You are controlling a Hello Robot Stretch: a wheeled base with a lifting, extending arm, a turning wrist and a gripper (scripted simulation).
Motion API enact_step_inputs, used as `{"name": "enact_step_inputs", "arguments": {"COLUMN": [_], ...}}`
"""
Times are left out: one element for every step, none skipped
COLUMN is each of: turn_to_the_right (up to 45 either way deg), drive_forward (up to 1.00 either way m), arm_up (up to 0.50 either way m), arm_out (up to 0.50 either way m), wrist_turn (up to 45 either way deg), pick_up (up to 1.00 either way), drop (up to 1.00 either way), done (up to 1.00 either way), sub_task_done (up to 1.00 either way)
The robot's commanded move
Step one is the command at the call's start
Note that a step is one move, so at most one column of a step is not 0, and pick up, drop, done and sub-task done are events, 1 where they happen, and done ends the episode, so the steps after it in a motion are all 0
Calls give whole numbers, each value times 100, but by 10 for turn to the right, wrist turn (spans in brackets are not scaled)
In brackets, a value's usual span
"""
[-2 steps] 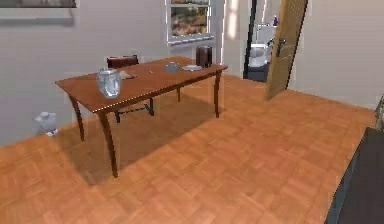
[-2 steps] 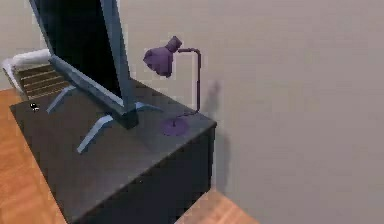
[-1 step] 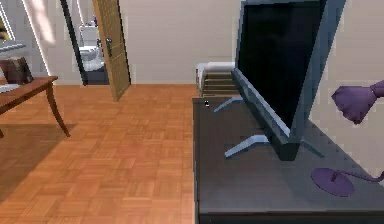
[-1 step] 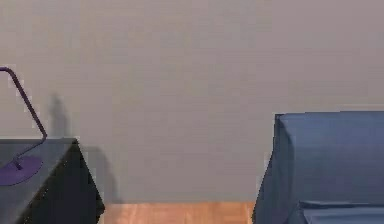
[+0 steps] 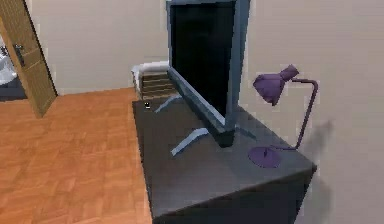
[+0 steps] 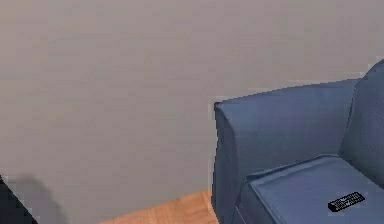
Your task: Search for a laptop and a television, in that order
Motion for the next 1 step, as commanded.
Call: {"name": "enact_step_inputs", "arguments": {"turn_to_the_right": [0], "drive_forward": [0], "arm_up": [0], "arm_out": [0], "wrist_turn": [0], "pick_up": [0], "drop": [0], "done": [100], "sub_task_done": [0]}}
